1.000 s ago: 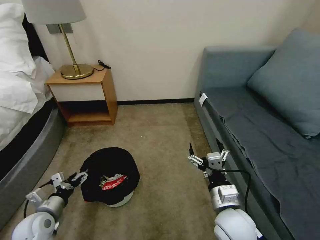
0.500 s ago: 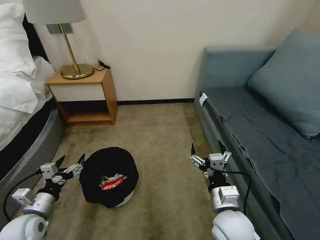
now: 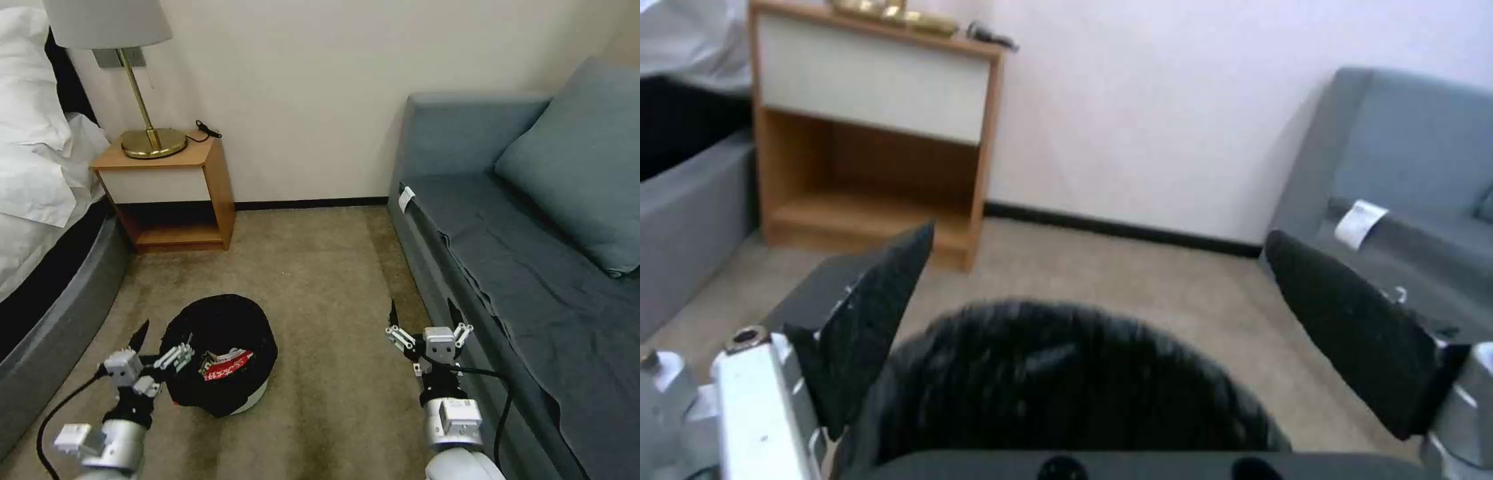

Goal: Pick up the trash bin, then pick up the garbage on the floor and place it into the trash bin.

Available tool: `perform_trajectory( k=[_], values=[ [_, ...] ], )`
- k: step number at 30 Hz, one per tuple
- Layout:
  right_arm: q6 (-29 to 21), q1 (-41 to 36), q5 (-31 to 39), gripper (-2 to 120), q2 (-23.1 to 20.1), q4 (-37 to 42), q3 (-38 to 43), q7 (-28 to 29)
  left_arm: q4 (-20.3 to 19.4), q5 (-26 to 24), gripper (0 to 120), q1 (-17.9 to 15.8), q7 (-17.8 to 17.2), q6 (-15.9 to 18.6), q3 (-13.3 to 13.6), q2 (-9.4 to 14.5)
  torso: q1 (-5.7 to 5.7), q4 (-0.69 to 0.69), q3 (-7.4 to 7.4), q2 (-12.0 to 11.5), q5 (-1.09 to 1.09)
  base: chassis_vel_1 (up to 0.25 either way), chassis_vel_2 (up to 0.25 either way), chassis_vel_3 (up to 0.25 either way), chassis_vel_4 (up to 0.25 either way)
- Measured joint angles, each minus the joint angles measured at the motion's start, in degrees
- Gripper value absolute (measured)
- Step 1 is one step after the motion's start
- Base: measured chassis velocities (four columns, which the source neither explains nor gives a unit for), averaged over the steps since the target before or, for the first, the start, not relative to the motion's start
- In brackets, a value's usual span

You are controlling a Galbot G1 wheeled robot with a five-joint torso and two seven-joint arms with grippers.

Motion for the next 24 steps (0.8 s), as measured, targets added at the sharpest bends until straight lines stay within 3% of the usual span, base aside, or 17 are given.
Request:
perform_trajectory(
  k=[6, 9, 17, 24],
  values=[
    [0.54, -1.86, -2.06, 100, 1.0, 0.44, 0.61, 0.01, -3.65, 1.66, 100, 5.46, -1.33, 0.02, 1.58, -0.38, 0.0, 0.0, 0.0, 0.0, 0.01, 0.0, 0.0, 0.0, 0.0],
    [0.55, -1.8, -2.65, 100, 1.41, 0.09, 0.44, 0.04, -4.53, 2.29, 100, 6.63, -0.56, -1.04, 2.47, -0.43, 0.0, 0.0, 0.0, 0.0, 0.0, 0.0, 0.0, 0.0, 0.0],
    [-0.18, -0.54, -2.76, 100, 2.04, -1.22, 0.28, 0.33, -6.22, 4.13, 100, 7.23, -1.48, -1.14, 3.52, -0.36, 0.0, 0.0, 0.0, 0.0, -0.01, 0.0, 0.0, 0.0, 0.0],
    [-1.36, 0.45, -3.62, 100, 3.33, -2.57, 0.06, 0.49, -8.2, 4.37, 100, 6.6, -5.02, 2.33, 5.86, 0.29, 0.0, 0.0, 0.0, 0.0, -0.01, 0.0, 0.0, 0.0, 0.0]
  ],
)
